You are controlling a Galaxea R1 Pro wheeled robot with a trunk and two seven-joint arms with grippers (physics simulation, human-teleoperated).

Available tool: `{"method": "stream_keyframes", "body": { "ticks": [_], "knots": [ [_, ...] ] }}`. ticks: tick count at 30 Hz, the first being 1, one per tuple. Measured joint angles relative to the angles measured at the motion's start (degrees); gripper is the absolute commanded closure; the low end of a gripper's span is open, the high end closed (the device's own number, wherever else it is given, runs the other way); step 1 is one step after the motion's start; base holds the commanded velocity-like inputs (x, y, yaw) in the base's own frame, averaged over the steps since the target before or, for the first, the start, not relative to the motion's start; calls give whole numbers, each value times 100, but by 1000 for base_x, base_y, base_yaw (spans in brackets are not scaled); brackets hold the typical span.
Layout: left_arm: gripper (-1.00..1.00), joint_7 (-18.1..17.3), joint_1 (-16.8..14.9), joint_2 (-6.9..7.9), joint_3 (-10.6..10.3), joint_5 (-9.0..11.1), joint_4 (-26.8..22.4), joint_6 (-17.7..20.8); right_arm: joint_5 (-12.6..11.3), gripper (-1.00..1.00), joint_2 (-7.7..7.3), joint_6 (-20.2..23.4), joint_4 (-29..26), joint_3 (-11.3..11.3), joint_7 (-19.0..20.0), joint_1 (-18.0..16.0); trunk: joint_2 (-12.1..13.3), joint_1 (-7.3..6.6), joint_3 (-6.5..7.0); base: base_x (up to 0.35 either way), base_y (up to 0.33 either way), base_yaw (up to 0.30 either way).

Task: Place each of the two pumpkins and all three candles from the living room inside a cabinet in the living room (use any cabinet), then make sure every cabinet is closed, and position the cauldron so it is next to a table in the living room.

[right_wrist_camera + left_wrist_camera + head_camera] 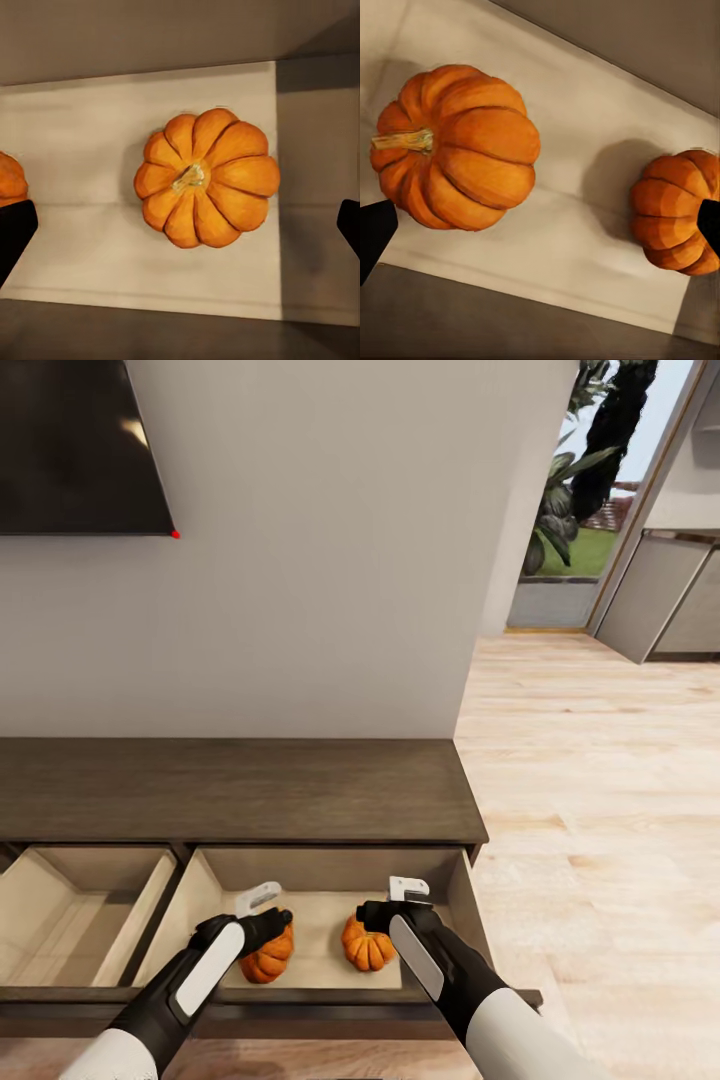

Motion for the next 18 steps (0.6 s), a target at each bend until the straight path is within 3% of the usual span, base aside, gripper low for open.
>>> {"method": "stream_keyframes", "body": {
  "ticks": [5, 10, 14, 18],
  "knots": [
    [-100, 12, -28, 5, 295, 4, 0, 164, 2, -100, 0, 19, -8, -15, -14, 0, 201, -110, 90, -95, 0, 0],
    [-100, 16, -43, 8, 335, 0, 0, 269, -5, -100, 0, 46, -9, -45, -22, 0, 401, -220, 180, -89, 11, 0],
    [-100, 18, -68, 8, 339, 4, 0, 313, -48, -100, 0, 51, -9, -263, -4, 0, 562, -307, 251, -184, 57, 0],
    [-100, 21, -75, 8, 339, 5, 0, 319, -57, -100, 0, 54, -9, -320, -12, 0, 722, -395, 323, -24, 7, 0]
  ]
}}
